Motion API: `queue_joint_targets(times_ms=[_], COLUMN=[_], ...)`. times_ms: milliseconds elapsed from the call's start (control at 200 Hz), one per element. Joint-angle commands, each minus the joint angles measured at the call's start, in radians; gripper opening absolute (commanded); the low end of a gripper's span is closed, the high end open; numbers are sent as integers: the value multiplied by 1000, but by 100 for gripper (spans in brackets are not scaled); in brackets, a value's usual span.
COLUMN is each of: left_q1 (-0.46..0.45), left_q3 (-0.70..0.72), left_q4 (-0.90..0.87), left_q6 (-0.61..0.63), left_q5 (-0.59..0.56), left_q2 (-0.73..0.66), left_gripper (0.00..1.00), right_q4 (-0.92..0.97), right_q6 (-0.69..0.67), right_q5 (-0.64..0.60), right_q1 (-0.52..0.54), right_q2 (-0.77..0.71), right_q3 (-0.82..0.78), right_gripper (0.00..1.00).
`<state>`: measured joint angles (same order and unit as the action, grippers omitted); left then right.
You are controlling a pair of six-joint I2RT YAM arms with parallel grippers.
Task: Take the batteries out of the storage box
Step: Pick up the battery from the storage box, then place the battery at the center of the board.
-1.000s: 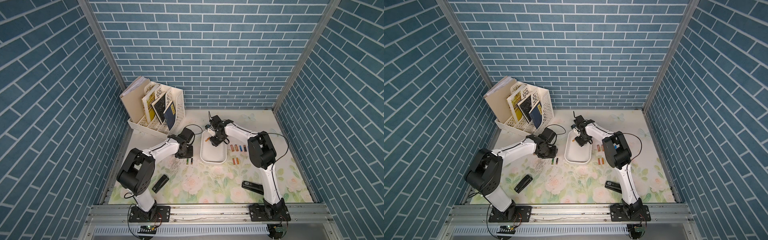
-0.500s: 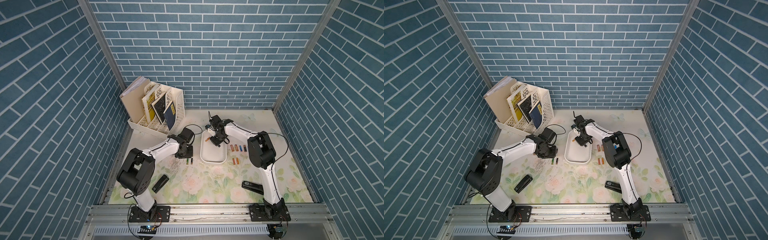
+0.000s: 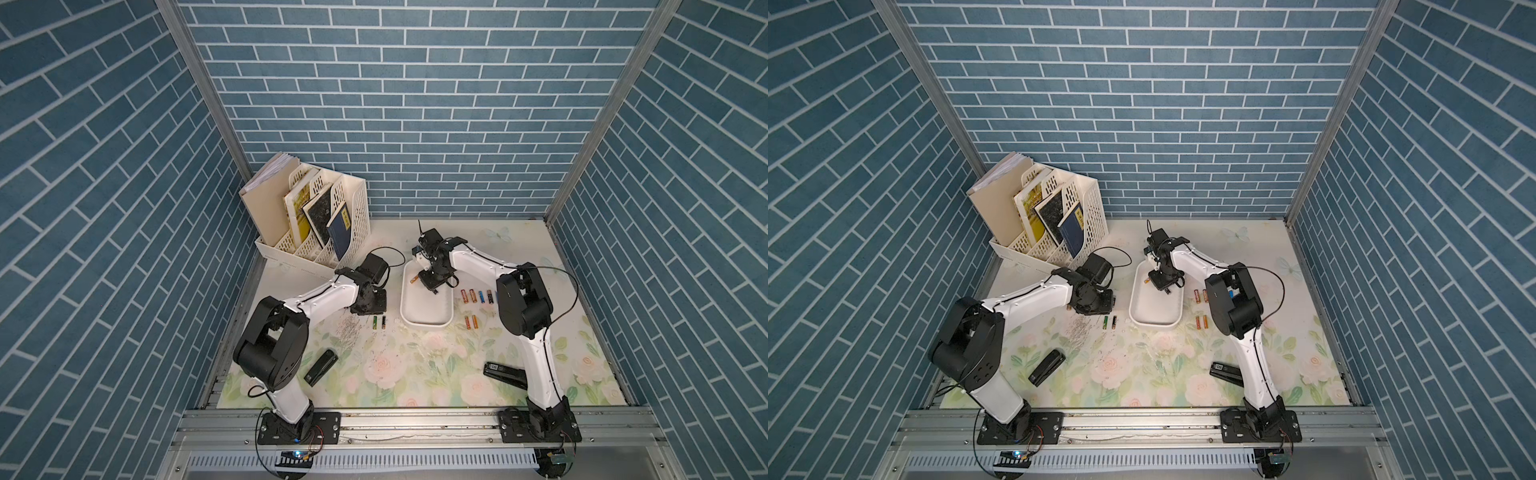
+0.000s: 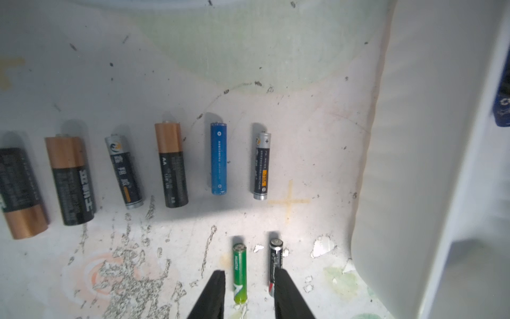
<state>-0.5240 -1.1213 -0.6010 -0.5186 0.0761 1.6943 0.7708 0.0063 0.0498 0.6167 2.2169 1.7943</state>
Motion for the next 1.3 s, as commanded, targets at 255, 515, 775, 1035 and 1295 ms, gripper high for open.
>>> queue_joint_targets(times_ms=[255, 515, 775, 1035, 1295], left_q1=[12, 12, 13, 13, 15], left_q3=[-36, -43, -47, -61, -64], left_q4=[-22, -16, -25, -45, -54], left_q6=[32, 46, 54, 59, 55], left_q5=[13, 31, 30, 20, 17], left_q2=[9, 23, 25, 20, 16], left_gripper=[36, 36, 36, 36, 36], right_q4=[-20, -58, -70, -177, -230], right_q6=[177, 236, 271, 336, 333], right_q5=[5, 11, -52, -33, -27], right_q1=[-36, -161, -241, -259, -273], right_q2=[-264, -508, -677, -700, -662], right_q3=[-117, -391, -644, -836, -887], right_gripper=[9, 10, 10, 11, 10])
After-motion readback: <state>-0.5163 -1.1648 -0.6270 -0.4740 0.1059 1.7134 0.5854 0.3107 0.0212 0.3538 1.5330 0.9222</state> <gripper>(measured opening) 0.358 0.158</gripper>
